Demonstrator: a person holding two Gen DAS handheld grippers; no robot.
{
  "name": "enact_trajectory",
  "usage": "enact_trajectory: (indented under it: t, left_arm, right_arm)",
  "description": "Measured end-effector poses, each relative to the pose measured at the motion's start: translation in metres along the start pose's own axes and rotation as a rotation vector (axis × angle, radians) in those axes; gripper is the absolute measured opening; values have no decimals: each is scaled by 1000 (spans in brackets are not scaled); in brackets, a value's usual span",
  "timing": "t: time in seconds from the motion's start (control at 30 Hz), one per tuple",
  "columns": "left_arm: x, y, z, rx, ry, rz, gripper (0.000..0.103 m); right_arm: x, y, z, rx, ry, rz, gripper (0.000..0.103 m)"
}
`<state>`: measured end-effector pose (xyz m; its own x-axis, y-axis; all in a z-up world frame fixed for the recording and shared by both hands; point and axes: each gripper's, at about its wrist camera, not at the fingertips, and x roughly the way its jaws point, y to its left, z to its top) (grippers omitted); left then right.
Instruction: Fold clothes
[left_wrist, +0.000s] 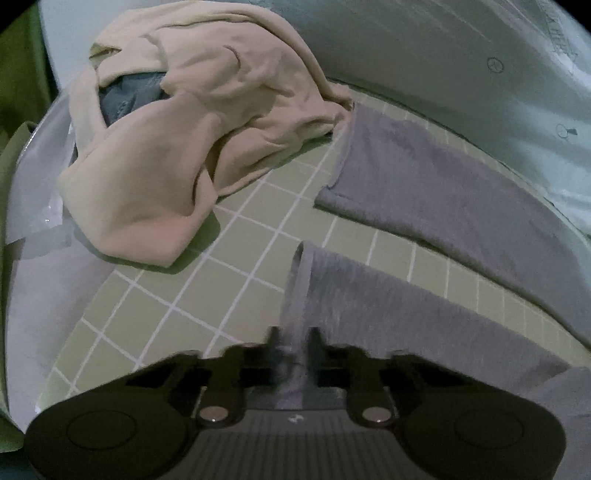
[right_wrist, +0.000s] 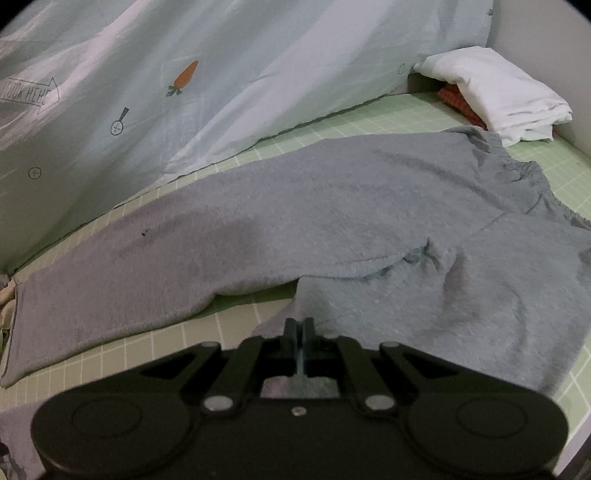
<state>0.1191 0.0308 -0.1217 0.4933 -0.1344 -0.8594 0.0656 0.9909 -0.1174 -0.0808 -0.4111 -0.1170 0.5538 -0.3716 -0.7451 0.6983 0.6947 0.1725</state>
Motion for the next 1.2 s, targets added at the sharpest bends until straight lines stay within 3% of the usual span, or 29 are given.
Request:
enact_trajectory:
  t: [0.3,0.53,0.63,0.83,0.97,1.1,1.17,1.2]
  left_arm:
    - [-51,22,-4,-88,-75,-43,2]
    - [-146,32,4,-158,-177,-94,2]
    - [-183,36,8,-189,-216,-113,2]
    - [-200,38,16,-280,-270,-145,2]
    - [-176,32,54,-298,-321,-152,2]
    - [-109,11,115,-296,-342,-172,3]
    - [-62,-7,148,-275,-321,-124,8]
    - [-43,-15,161,-254,-294,-91,18]
  right_arm:
    - [-17,-9,1,24,-39,34,3]
    - [-80,-31,12,68,-132,128,3]
    - [-85,-45,16,117,-133,141,3]
    - [-82,-45,28,157,-128,188,3]
    - [-65,-32,46,129,-125,212,3]
    - [-13,0,76,97,-108,217,3]
    - [19,17,93,66,-109,185,4]
    - [35,26,102,51,-110,170,9]
